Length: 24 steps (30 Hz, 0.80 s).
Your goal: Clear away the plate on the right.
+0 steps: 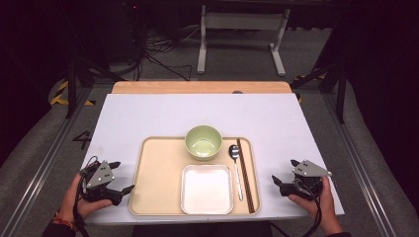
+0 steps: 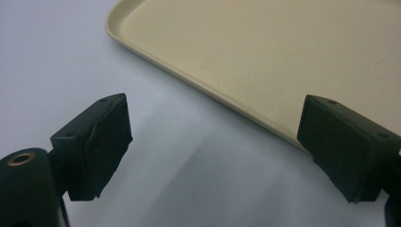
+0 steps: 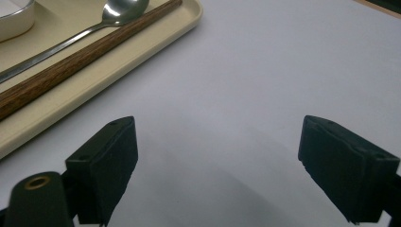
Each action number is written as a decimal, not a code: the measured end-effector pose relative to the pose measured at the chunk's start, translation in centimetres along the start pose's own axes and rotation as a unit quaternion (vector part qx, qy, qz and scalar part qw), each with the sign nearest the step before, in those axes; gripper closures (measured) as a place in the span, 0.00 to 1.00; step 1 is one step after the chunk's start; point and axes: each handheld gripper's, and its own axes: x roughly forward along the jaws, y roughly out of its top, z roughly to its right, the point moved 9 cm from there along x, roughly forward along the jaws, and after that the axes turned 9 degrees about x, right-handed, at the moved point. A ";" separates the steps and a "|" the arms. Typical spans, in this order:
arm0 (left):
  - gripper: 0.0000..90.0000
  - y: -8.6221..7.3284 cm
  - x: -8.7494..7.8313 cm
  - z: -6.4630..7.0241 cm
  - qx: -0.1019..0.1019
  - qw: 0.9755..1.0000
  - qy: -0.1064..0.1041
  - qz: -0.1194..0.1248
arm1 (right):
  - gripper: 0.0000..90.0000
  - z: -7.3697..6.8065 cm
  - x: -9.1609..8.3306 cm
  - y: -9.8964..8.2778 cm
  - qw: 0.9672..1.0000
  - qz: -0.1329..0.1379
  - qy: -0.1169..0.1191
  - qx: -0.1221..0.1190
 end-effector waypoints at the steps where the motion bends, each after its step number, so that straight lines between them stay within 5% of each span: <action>1: 0.13 -0.1 -0.1 0.0 -0.001 1.000 0.002 0.000 | 0.15 -0.1 0.0 0.1 1.000 0.000 -0.001 -0.004; 13: 0.12 -0.6 -0.2 -0.3 -0.010 1.000 0.011 -0.007 | 0.15 0.8 -0.2 0.5 1.000 0.013 -0.026 0.002; 18: 0.12 -0.6 -0.2 -0.4 -0.015 1.000 0.012 -0.006 | 0.16 1.5 -0.8 0.9 0.999 0.033 -0.036 0.024; 24: 0.12 -0.7 -0.1 -0.7 -0.023 1.000 0.015 -0.008 | 0.16 1.3 -0.5 0.7 0.999 0.026 -0.037 0.014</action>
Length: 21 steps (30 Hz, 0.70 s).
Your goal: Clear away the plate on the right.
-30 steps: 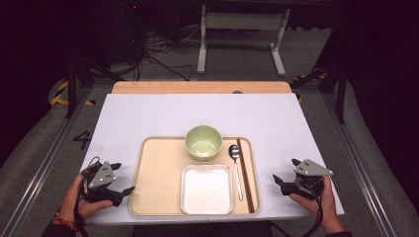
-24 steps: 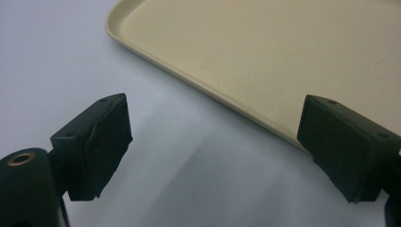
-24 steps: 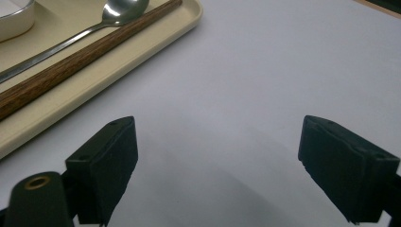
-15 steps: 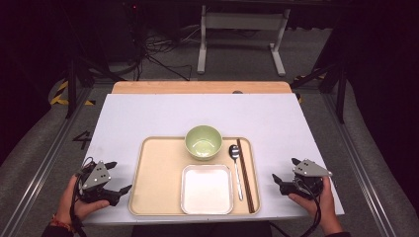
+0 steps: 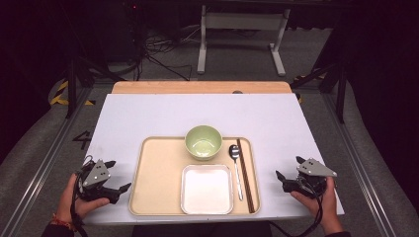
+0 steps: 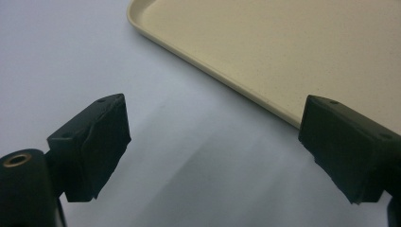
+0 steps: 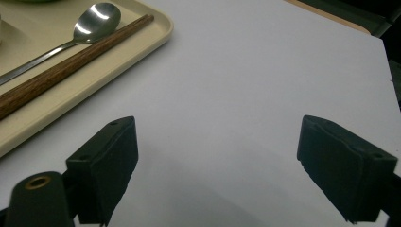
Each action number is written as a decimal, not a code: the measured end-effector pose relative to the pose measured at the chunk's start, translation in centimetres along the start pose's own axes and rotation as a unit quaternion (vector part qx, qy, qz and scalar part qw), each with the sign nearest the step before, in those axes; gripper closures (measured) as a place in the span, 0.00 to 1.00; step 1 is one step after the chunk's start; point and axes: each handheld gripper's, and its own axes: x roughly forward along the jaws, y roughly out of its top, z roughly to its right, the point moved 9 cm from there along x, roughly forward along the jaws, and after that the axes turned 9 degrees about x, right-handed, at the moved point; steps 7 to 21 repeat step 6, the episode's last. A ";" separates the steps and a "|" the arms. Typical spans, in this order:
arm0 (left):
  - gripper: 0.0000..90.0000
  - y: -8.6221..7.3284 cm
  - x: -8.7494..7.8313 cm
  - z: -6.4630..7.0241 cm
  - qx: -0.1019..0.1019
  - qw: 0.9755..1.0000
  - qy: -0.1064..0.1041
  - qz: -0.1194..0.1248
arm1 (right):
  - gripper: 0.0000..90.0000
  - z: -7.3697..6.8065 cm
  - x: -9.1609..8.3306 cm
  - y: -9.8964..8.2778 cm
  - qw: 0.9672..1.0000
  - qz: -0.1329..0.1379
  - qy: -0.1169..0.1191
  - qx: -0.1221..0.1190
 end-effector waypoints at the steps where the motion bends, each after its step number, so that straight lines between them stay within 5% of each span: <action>1: 0.12 0.0 0.0 0.0 -0.002 1.000 0.000 0.000 | 0.15 0.0 0.0 0.0 1.000 -0.001 0.000 0.000; 21: 0.12 0.2 -0.1 -0.2 -0.010 1.000 -0.006 0.013 | 0.16 0.1 0.0 0.0 1.000 0.000 0.001 0.008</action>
